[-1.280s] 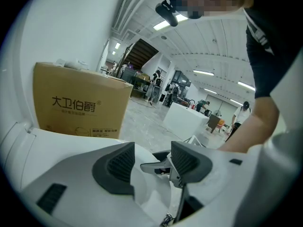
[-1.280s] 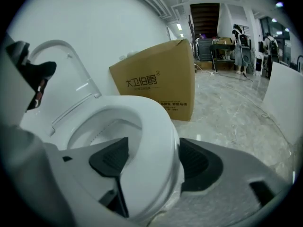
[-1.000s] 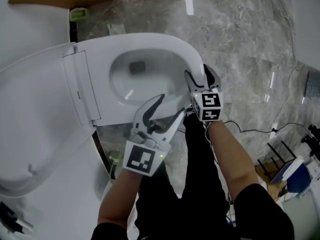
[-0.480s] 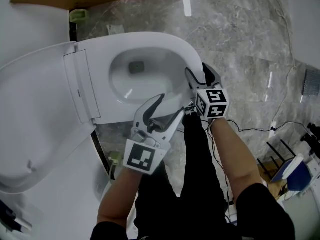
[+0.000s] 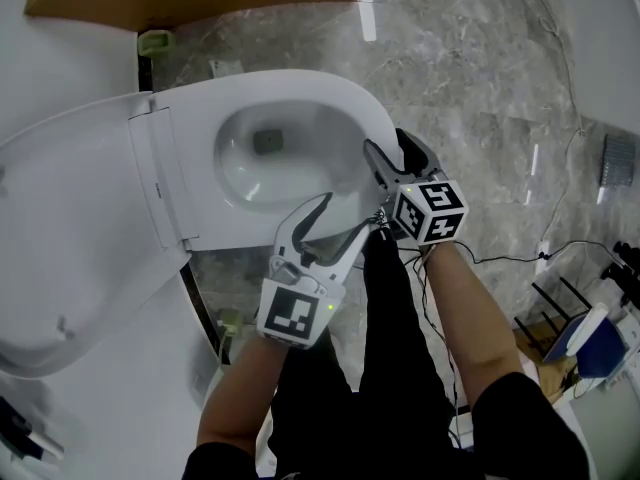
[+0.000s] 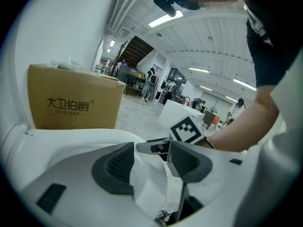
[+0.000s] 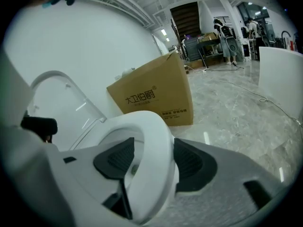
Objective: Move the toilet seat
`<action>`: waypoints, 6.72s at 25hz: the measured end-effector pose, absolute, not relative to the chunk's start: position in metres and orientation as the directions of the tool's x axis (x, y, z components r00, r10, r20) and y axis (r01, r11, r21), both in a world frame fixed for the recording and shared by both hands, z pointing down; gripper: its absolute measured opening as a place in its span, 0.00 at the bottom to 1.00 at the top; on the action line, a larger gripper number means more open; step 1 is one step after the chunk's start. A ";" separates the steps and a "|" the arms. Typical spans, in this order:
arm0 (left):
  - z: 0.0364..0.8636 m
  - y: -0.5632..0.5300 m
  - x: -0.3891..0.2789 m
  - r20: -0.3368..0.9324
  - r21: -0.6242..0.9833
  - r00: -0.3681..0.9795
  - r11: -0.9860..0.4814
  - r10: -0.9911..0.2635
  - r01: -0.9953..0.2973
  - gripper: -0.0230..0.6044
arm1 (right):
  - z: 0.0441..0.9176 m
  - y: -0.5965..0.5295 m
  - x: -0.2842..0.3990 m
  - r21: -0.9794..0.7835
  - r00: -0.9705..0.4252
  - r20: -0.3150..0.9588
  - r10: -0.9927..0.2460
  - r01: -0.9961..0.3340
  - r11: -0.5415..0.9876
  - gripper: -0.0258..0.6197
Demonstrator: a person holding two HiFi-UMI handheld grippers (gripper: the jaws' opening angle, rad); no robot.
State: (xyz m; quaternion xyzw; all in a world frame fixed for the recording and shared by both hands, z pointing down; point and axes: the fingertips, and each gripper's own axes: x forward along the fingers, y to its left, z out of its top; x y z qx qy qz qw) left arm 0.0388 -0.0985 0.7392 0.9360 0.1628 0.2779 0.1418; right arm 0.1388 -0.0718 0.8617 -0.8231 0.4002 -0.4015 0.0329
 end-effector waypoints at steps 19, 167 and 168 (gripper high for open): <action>0.720 -0.056 0.041 0.509 0.247 0.760 -0.914 0.405 0.322 0.43 | 0.724 -0.092 0.123 -0.525 0.176 0.448 -0.876 -0.742 -0.417 0.42; 0.271 -0.128 -0.272 0.160 -0.035 0.348 -0.358 -0.924 -0.933 0.06 | 0.282 -0.187 -0.188 -0.208 -0.835 -0.020 -0.549 -0.534 0.819 0.05; 0.272 -0.117 -0.281 0.164 -0.036 0.341 -0.351 -0.926 -0.936 0.06 | 0.283 -0.178 -0.198 -0.211 -0.839 -0.016 -0.544 -0.529 0.822 0.05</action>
